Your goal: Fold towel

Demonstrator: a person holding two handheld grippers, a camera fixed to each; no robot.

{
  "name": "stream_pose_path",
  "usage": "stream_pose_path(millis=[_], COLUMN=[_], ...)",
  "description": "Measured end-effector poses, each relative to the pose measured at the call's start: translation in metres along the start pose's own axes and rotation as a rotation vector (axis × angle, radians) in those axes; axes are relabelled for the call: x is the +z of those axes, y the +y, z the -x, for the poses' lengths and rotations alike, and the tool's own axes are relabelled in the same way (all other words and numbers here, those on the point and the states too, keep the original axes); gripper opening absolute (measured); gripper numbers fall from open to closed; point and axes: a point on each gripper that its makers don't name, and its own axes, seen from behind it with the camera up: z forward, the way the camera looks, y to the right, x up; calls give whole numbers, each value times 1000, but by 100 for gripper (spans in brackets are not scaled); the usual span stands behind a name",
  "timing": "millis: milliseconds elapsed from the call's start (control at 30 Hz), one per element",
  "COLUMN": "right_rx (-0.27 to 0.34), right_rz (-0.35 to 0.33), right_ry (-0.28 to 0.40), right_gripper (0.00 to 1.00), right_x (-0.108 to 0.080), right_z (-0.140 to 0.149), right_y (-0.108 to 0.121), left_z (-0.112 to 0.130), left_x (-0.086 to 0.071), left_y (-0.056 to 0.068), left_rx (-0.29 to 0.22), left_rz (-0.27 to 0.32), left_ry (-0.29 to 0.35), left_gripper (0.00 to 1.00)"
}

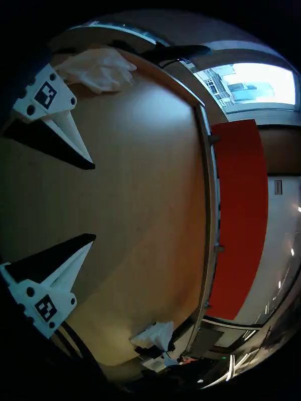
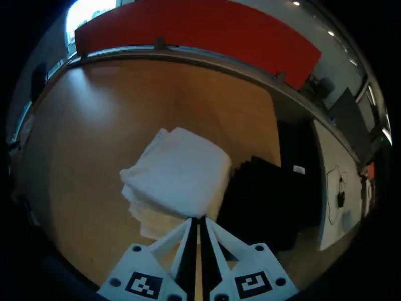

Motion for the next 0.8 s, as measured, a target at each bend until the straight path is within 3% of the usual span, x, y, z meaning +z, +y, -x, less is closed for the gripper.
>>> stream_pose_path(millis=[300, 800], right_rx=[22, 10], right_rz=[23, 60], right_ry=[-47, -107], right_gripper=[3, 3], right_x=[12, 25], right_z=[16, 30], right_y=[9, 22], left_z=[5, 11], left_x=[-3, -5], left_y=[-3, -8], left_rx=[-2, -1], left_rz=[-10, -23], left_ry=[-7, -15], left_gripper=[95, 94])
